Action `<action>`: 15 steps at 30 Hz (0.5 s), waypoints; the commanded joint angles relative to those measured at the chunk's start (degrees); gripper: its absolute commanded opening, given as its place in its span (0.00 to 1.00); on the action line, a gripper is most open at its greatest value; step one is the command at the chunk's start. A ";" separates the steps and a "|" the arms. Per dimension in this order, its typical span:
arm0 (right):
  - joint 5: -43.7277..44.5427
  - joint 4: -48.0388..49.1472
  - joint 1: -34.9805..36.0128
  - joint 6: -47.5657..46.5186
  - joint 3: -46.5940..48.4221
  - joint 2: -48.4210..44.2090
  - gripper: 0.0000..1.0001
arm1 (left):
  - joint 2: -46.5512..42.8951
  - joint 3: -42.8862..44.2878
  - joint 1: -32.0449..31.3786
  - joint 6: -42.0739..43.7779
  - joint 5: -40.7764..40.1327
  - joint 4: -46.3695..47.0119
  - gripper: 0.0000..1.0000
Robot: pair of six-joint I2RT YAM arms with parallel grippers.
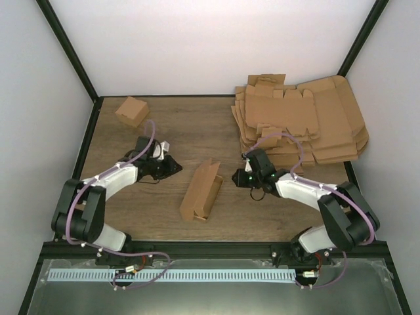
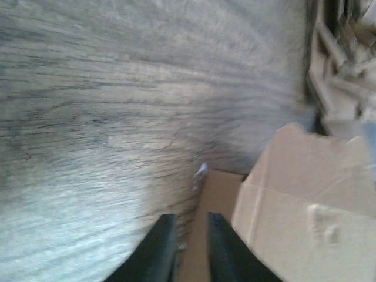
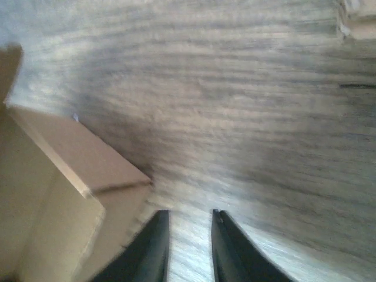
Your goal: Fold the paper box
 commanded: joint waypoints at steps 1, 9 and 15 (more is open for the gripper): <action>0.39 -3.81 0.08 5.28 -2.65 -3.65 0.12 | 4.17 3.01 -1.67 5.80 -3.78 -1.86 0.05; 10.34 -12.75 8.03 17.12 0.97 -0.47 0.01 | 12.17 13.22 -9.10 13.81 -22.09 -9.33 0.04; 12.40 -14.60 12.74 22.25 6.49 7.44 0.01 | 17.24 16.26 -12.68 14.78 -24.24 -9.45 0.04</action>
